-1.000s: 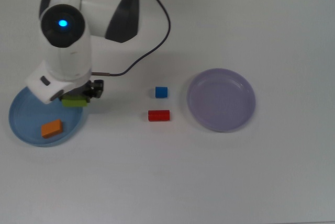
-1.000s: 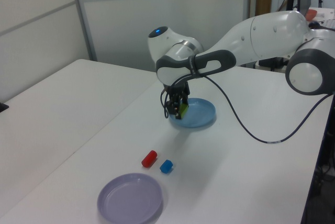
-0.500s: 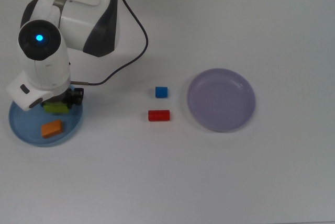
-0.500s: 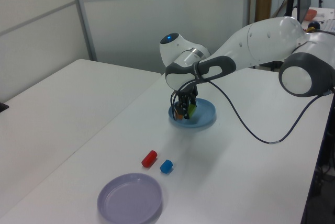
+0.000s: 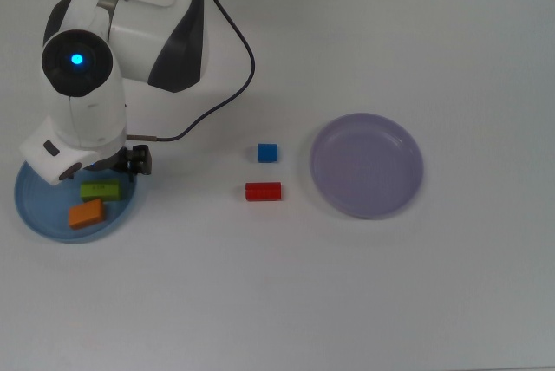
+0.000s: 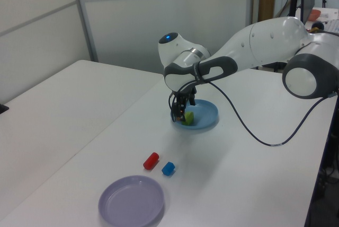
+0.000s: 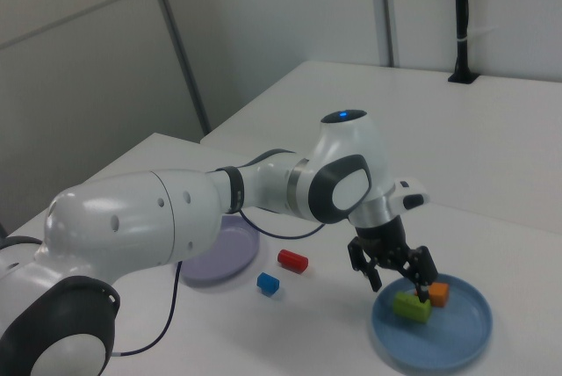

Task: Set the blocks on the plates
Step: 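Carry the green block onto the light blue plate and release, then move to the red block, lower and grasp it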

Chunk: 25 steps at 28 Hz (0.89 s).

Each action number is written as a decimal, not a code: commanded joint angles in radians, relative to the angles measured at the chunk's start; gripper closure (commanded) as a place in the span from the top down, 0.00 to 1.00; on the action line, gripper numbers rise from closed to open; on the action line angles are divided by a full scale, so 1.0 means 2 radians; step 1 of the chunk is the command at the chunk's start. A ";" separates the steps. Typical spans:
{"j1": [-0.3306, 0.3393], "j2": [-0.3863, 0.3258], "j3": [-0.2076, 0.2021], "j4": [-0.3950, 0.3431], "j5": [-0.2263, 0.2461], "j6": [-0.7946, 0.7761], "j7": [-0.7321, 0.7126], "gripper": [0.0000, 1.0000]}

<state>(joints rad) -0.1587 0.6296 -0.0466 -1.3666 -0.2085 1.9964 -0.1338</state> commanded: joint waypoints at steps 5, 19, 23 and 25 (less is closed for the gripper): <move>0.051 -0.036 0.020 -0.012 0.031 0.005 0.042 1.00; 0.128 -0.031 0.020 -0.023 0.031 0.004 0.132 1.00; 0.141 -0.023 0.021 -0.025 0.031 0.006 0.144 1.00; 0.146 -0.022 0.022 -0.025 0.031 0.006 0.144 1.00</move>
<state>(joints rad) 0.1083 0.5894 0.0046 -1.3928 -0.1604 1.9964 0.1313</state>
